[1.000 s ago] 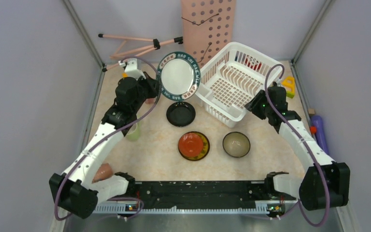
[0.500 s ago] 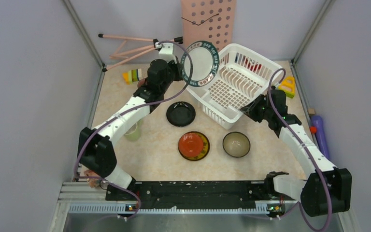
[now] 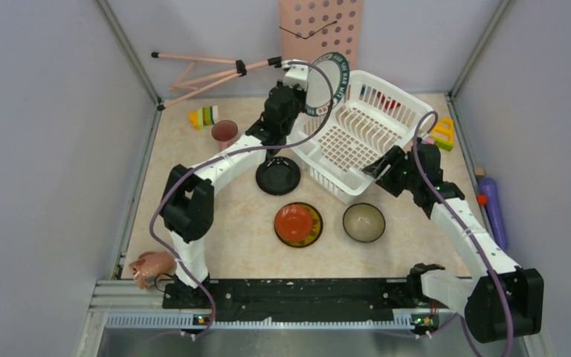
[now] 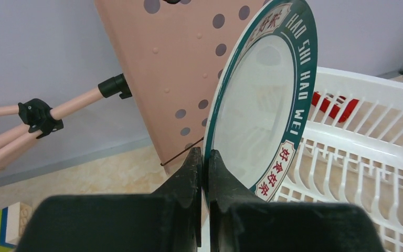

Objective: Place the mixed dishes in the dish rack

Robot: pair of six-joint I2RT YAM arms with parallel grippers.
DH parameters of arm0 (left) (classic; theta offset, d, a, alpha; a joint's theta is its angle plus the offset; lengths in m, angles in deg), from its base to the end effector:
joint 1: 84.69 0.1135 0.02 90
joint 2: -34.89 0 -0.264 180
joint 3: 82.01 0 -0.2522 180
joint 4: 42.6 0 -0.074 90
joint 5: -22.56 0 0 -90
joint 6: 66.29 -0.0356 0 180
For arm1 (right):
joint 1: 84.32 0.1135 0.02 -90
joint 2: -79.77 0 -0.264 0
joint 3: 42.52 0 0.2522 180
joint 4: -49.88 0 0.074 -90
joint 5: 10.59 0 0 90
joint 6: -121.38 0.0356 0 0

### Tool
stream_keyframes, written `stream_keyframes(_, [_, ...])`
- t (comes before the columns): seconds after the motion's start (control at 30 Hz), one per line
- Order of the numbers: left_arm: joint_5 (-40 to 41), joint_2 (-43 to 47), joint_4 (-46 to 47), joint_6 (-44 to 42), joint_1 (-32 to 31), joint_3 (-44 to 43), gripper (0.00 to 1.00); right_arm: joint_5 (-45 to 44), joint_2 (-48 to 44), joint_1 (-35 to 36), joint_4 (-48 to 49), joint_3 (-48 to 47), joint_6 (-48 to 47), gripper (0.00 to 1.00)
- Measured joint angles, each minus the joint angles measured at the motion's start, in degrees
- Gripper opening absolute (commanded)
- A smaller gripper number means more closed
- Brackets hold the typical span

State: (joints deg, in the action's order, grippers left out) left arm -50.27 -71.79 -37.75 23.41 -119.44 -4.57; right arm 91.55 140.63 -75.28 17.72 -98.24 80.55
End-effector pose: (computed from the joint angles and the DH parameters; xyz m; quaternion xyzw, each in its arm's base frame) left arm 0.3801 -0.2509 0.3496 0.1079 0.6945 -0.1082 0.7031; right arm 0.2252 0.0434 0.2556 0.2616 0.8531 0.2975 0.3395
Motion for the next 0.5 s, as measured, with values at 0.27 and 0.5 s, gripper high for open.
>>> stream_keyframes(0.27, [7.0,-10.3,5.4,-9.2,-3.0,-5.6,0.0,-2.3,0.0,0.2,0.0,0.0,-1.6,0.76])
stream_keyframes(0.5, [10.0,-17.0,7.5,-15.3,-5.4,-12.4,0.0,-7.9,-1.6,0.2,-0.1,0.0,-2.9,0.76])
